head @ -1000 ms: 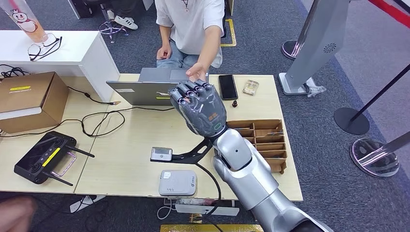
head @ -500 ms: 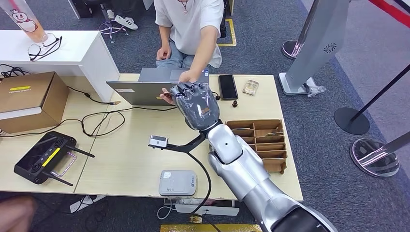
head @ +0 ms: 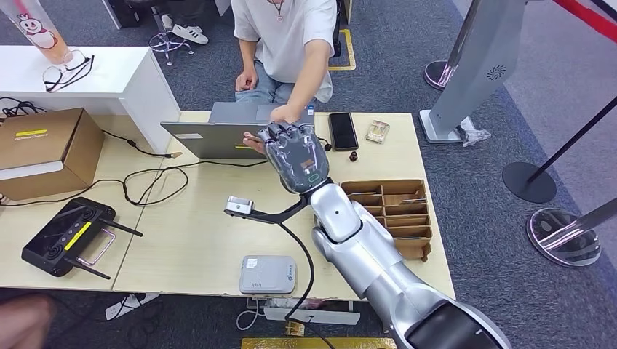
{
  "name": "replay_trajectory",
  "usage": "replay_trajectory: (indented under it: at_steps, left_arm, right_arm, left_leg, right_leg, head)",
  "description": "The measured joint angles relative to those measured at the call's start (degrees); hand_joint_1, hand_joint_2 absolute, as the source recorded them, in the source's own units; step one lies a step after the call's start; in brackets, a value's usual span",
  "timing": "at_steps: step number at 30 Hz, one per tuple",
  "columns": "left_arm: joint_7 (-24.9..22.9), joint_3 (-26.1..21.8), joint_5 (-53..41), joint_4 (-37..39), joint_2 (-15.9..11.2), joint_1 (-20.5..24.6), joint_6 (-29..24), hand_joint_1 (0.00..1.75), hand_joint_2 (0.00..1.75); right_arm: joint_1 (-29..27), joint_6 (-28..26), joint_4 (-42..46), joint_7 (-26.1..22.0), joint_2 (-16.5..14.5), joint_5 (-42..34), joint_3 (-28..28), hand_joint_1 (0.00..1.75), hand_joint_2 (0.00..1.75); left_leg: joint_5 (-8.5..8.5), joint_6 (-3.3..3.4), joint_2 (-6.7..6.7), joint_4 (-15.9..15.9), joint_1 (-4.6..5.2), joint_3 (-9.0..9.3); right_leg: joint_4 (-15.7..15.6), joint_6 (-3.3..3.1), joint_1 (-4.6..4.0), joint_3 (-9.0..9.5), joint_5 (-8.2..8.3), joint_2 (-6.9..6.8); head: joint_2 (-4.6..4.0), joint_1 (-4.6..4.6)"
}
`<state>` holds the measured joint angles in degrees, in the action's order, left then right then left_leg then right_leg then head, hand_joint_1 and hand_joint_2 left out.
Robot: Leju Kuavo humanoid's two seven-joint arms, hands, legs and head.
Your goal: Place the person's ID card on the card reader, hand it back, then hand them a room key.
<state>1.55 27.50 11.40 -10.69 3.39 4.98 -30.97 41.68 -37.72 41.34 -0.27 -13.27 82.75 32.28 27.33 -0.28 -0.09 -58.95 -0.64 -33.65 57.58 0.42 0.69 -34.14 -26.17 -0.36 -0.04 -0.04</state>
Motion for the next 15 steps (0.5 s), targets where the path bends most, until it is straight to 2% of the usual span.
replay_trajectory:
  at_steps: [15]
  left_arm:
    - [0.0, 0.0, 0.0, 0.0, 0.3, 0.0, 0.0, 0.00, 0.00]
  right_arm:
    - [0.2, -0.5, -1.4, 0.0, -0.3, -0.1, 0.0, 0.00, 1.75]
  left_leg:
    - [0.00, 0.00, 0.00, 0.0, 0.00, 0.00]
  right_leg:
    - [0.0, 0.00, 0.00, -0.01, 0.00, 0.01]
  head:
    - [0.00, -0.01]
